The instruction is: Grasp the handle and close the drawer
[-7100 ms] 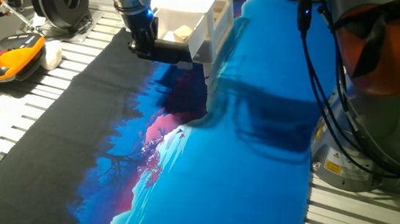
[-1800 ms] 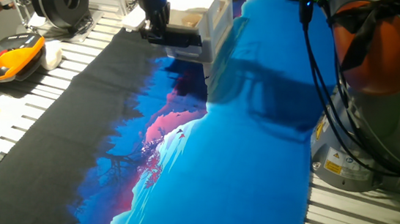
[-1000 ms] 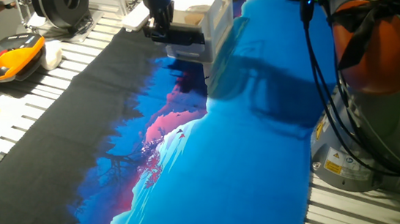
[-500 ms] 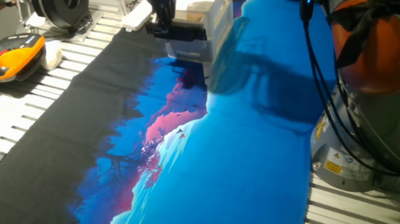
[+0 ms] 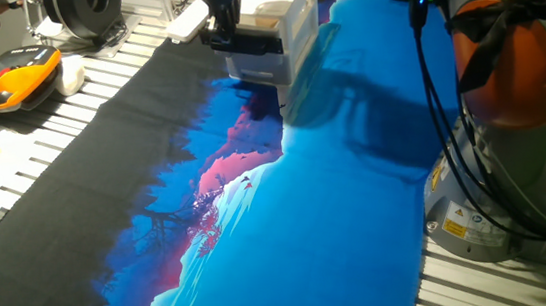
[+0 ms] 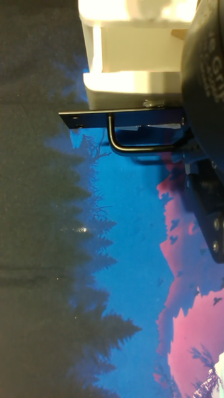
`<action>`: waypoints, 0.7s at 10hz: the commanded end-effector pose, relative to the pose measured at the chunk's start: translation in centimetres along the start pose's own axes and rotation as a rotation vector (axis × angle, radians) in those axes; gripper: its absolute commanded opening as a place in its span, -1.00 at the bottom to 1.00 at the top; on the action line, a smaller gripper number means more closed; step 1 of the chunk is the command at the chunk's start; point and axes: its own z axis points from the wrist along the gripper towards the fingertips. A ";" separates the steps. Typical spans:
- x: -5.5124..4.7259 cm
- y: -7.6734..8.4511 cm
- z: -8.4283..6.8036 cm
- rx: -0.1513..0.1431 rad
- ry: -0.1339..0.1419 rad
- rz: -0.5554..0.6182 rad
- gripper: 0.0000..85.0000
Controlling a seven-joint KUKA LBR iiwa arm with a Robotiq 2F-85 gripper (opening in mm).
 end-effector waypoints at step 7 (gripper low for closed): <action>-0.2 -1.1 -0.1 -0.007 -0.005 -0.034 -1.00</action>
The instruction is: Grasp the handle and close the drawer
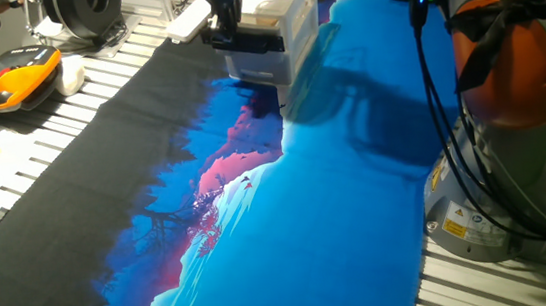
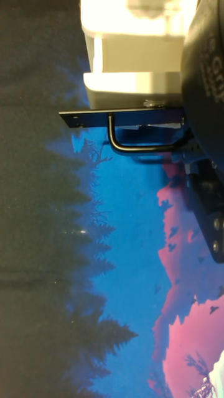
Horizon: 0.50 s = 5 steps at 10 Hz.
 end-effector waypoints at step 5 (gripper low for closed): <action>-0.3 -0.5 0.3 -0.002 -0.007 -0.018 -1.00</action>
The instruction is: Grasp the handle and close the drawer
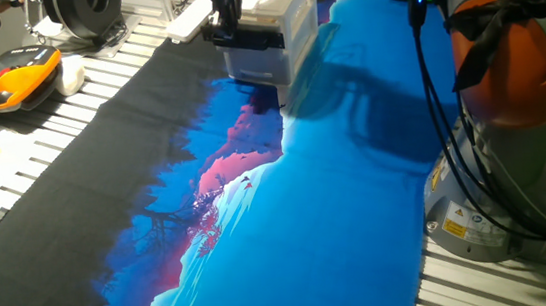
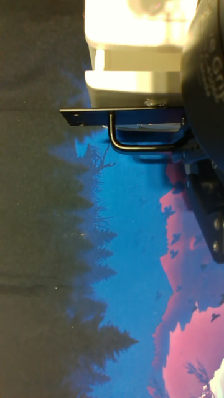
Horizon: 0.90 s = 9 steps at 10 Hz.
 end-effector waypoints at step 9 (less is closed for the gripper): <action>0.0 0.0 0.1 -0.014 -0.007 -0.033 -1.00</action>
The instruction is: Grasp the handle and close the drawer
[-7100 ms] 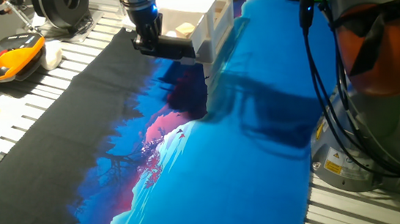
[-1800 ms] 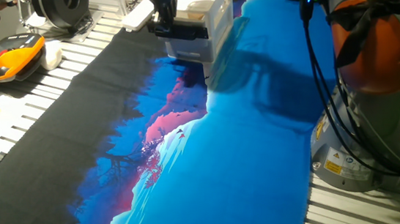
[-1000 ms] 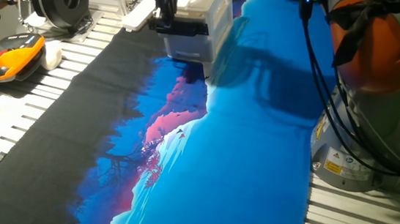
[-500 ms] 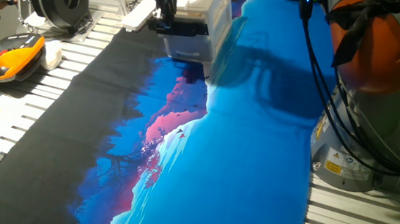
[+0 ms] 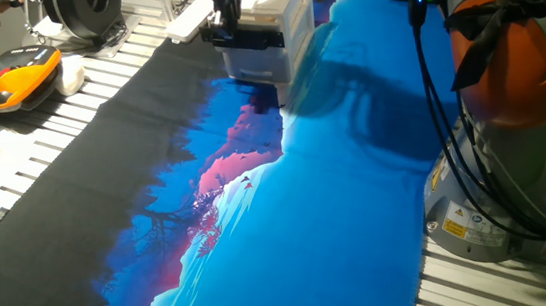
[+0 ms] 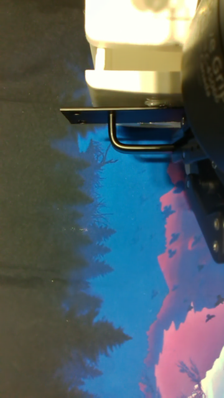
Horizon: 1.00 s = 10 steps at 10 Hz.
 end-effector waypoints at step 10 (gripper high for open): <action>0.1 -0.1 0.0 -0.006 0.013 0.059 -1.00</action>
